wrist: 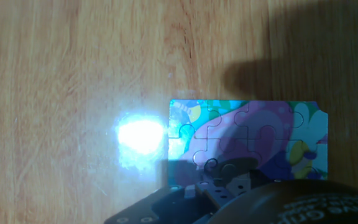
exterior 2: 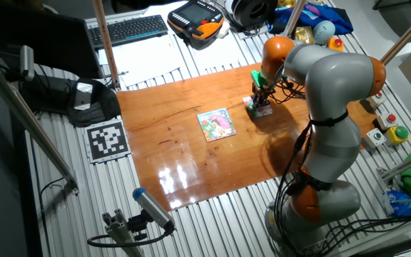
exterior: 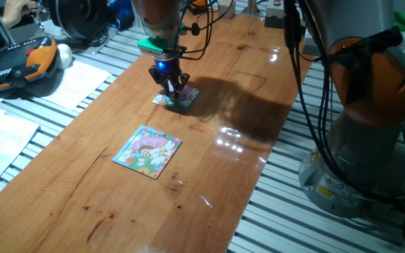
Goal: Assemble one piece of a puzzle
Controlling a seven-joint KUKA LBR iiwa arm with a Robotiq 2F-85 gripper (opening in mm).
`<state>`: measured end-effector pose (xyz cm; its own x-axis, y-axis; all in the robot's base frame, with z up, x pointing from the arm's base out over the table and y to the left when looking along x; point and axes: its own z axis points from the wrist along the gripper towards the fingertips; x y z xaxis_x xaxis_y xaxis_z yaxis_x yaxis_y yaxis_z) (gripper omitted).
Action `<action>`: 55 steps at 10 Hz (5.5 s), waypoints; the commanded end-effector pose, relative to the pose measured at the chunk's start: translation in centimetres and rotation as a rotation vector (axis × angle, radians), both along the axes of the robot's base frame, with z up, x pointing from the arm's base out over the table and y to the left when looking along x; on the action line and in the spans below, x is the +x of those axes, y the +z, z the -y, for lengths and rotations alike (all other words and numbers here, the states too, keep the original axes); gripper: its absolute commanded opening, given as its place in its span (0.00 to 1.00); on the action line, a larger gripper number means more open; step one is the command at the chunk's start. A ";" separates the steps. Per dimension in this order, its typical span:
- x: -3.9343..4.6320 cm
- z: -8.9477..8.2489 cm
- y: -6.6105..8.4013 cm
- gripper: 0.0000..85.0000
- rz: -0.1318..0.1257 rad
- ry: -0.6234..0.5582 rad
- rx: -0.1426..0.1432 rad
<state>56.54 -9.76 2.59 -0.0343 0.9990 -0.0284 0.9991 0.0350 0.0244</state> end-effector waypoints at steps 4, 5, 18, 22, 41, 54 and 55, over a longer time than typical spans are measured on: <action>-0.04 0.0 0.0 0.20 0.001 -0.003 -0.001; -0.04 0.0 0.0 0.40 0.001 -0.003 -0.001; -0.12 0.0 0.9 0.60 0.003 0.002 -0.009; -0.26 -0.1 1.2 0.00 0.019 0.028 -0.009; 0.31 -1.4 0.4 0.00 0.010 0.035 0.005; 0.64 -2.3 -0.2 0.00 0.020 0.027 -0.005; 0.64 -2.3 -0.2 0.00 0.020 0.028 -0.009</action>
<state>57.20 -7.47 2.42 -0.0628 0.9973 -0.0377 0.9969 0.0645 0.0446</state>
